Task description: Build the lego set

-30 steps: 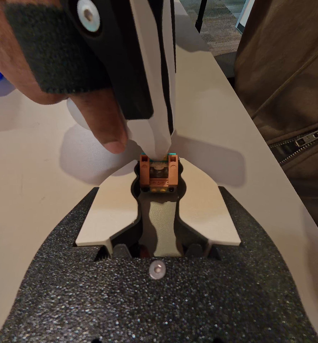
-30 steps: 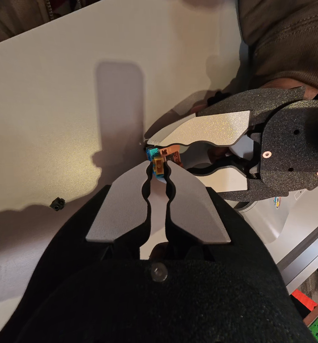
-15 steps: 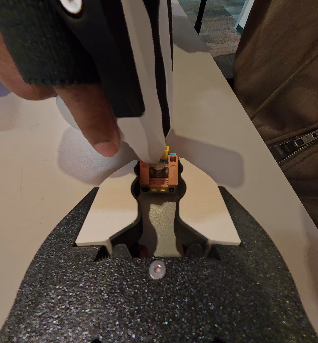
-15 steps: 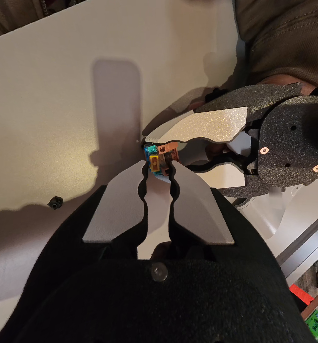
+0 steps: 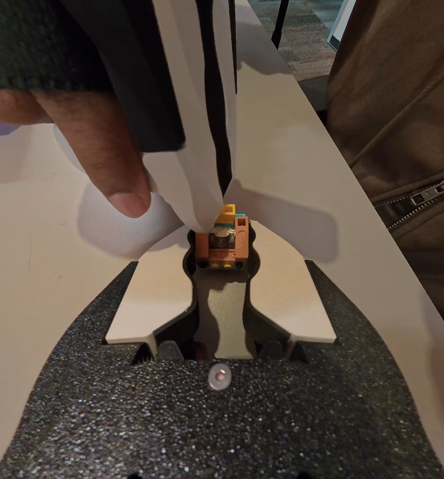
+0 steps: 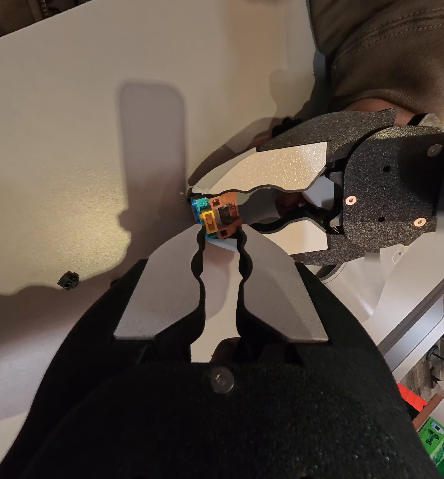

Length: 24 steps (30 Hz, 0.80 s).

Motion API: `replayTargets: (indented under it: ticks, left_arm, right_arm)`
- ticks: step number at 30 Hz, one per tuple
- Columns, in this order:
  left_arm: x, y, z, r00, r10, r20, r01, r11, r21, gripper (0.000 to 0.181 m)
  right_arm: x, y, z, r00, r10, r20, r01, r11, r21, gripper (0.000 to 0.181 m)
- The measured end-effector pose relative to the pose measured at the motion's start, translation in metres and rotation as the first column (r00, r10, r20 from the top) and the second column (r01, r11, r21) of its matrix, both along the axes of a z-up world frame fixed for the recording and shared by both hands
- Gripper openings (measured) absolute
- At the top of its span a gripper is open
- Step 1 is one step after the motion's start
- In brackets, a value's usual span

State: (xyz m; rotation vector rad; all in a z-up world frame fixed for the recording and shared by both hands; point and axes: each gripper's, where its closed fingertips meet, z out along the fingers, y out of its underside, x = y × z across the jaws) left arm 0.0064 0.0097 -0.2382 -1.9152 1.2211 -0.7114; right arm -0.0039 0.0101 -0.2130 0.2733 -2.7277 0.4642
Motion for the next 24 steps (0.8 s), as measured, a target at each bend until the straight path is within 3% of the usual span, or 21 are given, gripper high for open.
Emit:
replayTargets:
  ticks: [15,24]
  left_arm:
    - [-0.0006,0.0009,0.0022,1.000,0.005,0.016,-0.005,1.000,0.001,0.037]
    - [-0.0007,0.0012,0.0028,1.000,0.007,0.019,-0.007,1.000,0.002,0.037]
  right_arm:
    - [0.0001,0.0010,-0.0001,1.000,-0.010,-0.001,0.010,1.000,-0.003,0.023]
    - [0.0077,-0.0020,-0.0020,0.999,0.018,0.032,-0.018,1.000,0.012,0.013]
